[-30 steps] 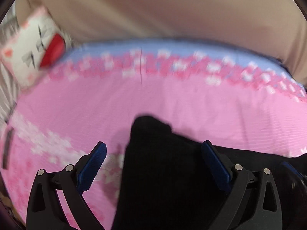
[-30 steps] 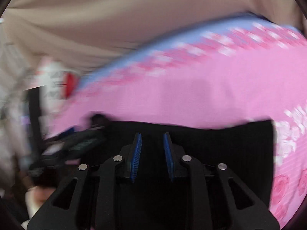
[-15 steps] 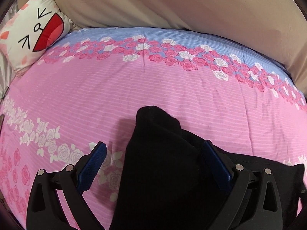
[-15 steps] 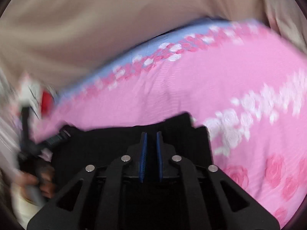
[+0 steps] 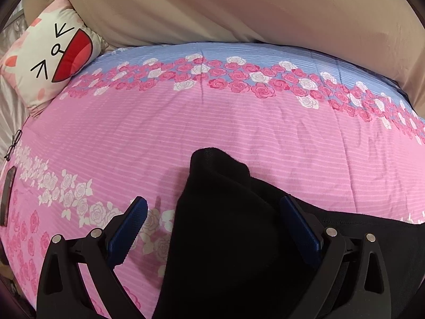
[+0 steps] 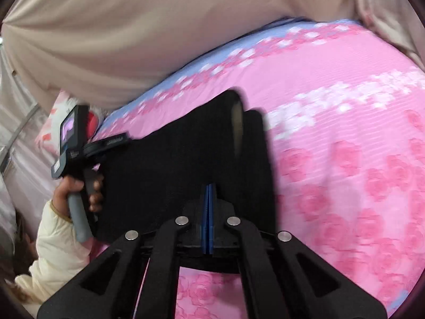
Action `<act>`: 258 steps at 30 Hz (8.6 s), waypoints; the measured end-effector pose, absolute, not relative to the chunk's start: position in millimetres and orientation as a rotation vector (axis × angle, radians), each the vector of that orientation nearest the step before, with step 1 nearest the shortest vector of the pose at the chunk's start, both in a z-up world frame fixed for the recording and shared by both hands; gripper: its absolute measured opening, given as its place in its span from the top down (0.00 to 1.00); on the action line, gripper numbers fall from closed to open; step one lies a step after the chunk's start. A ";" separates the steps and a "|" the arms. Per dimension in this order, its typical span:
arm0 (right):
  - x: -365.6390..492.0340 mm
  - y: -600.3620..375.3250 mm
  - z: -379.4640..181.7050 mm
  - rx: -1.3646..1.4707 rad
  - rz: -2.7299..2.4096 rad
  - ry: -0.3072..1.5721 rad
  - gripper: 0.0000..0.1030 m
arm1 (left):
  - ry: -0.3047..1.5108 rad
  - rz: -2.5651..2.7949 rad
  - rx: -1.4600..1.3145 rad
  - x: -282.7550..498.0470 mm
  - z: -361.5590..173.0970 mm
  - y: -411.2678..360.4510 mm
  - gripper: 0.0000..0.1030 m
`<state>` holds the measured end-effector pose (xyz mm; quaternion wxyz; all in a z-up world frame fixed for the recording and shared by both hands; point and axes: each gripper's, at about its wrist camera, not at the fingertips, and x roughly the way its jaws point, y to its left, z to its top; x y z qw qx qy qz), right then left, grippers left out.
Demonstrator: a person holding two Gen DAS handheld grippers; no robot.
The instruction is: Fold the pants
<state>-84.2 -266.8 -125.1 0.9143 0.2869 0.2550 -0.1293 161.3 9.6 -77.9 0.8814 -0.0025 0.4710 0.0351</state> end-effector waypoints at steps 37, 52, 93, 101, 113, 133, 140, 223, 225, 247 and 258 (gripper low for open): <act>-41.4 -303.0 -156.5 0.868 0.230 0.653 0.12 | 1.219 -0.584 -0.096 63.9 -93.2 34.1 0.05; -9.1 -281.4 -146.0 0.752 0.141 0.635 0.24 | 1.159 -0.509 -0.082 77.1 -94.8 16.1 0.05; -73.5 -261.1 -168.1 0.844 0.057 0.543 0.53 | 1.070 -0.448 -0.065 21.5 -84.2 24.7 0.46; -82.5 -258.7 -150.7 0.817 0.058 0.517 0.61 | 1.024 -0.469 -0.068 10.6 -64.9 26.9 0.64; -117.5 -240.6 -112.7 0.731 0.087 0.497 0.62 | 0.998 -0.591 -0.115 -28.6 -21.0 38.5 0.65; -122.5 -247.8 135.3 0.259 0.043 0.008 0.63 | 0.308 -0.588 0.051 -21.6 202.4 35.6 0.66; -35.5 -299.0 155.3 0.317 0.054 -0.014 0.63 | 0.296 -0.509 0.039 62.8 212.8 25.9 0.65; 76.5 -340.1 -111.5 0.481 -0.073 0.559 0.98 | 0.876 -0.194 0.139 234.3 -84.1 8.1 0.94; 83.8 -351.5 -118.6 0.482 -0.150 0.573 0.98 | 0.870 -0.152 0.162 238.9 -98.6 4.7 0.94; -3.3 -287.1 -57.6 0.513 -0.223 0.389 0.95 | 0.756 -0.106 0.157 126.0 -37.7 -1.1 0.73; 32.6 -279.7 -52.8 0.479 -0.217 0.402 0.94 | 0.747 -0.094 0.141 97.5 -35.0 3.6 0.44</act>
